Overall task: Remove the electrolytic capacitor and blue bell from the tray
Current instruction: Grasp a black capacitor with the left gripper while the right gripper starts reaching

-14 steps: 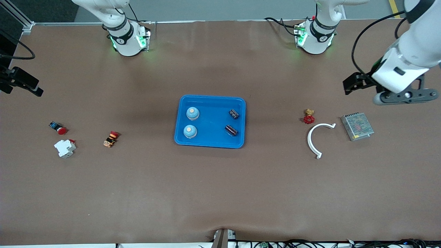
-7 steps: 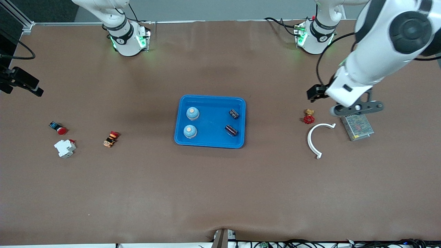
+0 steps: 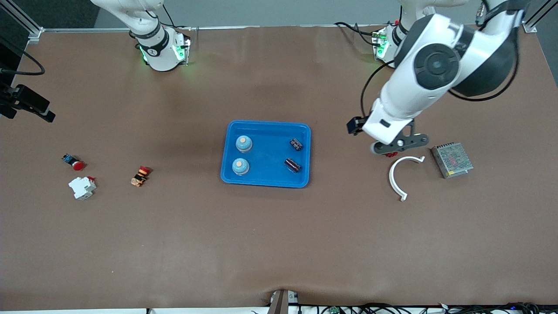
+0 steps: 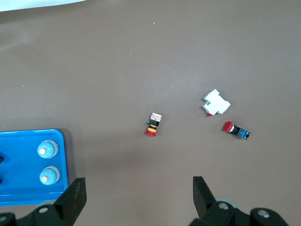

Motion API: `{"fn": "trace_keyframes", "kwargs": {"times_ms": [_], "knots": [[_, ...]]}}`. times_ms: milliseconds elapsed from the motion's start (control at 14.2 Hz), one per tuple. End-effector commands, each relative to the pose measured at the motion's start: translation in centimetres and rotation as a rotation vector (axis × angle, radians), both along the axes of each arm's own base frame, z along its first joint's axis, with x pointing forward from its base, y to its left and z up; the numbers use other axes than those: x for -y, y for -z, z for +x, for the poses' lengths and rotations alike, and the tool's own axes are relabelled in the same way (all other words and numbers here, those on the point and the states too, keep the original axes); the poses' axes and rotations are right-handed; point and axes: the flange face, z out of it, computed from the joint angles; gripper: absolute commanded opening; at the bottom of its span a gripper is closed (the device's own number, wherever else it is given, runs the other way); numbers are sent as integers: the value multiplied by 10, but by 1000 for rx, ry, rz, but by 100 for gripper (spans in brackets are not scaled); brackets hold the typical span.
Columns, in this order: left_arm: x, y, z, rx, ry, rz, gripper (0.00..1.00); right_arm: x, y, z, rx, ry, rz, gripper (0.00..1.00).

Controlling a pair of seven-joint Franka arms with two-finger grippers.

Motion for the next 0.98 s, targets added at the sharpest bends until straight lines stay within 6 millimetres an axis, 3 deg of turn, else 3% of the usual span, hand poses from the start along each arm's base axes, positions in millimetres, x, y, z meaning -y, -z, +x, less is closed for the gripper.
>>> {"fn": "trace_keyframes", "kwargs": {"times_ms": [0,562,773,914], "knots": [[36,31,-3,-5,-57,-9,100,-3,-3,-3,9,4,16,100],[156,161,-41,56,-241,74,100,2,6,0,-15,-38,-53,100],[181,200,-61,65,-277,121,100,-20,39,3,-45,97,7,100],[194,227,-72,48,-308,121,100,-60,57,4,-60,128,27,100]]}}
